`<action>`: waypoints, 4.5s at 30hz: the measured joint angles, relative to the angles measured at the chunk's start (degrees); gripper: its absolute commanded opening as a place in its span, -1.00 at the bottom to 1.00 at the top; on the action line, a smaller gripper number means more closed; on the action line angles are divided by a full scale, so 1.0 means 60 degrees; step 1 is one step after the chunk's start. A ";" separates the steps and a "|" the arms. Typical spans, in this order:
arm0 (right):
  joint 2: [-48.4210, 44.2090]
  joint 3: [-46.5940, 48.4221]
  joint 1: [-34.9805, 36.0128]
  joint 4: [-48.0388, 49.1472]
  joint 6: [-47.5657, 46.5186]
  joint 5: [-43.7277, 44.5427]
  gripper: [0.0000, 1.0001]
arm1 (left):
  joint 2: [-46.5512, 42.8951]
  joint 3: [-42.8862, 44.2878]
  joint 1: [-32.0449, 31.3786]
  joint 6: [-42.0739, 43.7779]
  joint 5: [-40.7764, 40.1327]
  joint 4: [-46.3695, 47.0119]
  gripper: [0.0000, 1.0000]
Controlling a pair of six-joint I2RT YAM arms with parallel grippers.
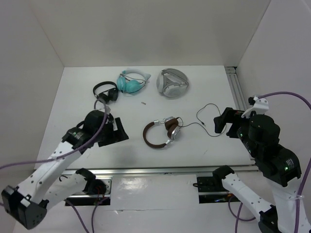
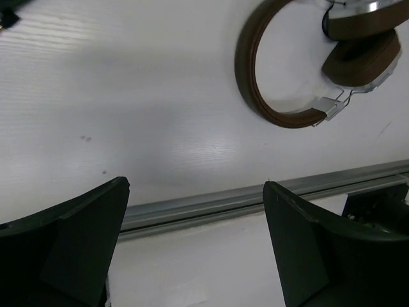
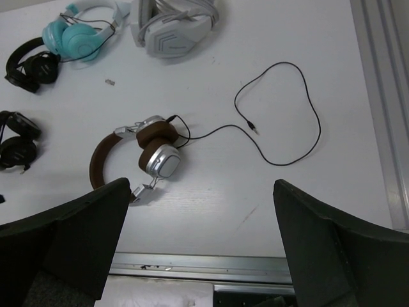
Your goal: Wrap the headphones
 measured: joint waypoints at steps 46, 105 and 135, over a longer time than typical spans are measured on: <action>-0.1989 -0.2492 0.0000 0.2310 -0.0838 -0.3872 1.00 | 0.7533 0.2667 -0.4313 -0.5810 -0.4262 -0.0186 -1.00; 0.4674 -0.7260 0.3905 1.4863 -0.1198 -0.4626 -0.97 | 0.3213 1.1489 -0.0459 0.1657 -0.3359 -0.5982 -1.00; 0.2313 -0.1275 0.6226 0.5861 -0.3508 -0.0135 -1.00 | 0.2503 0.4929 -0.2721 0.2911 -0.4852 -0.2892 -1.00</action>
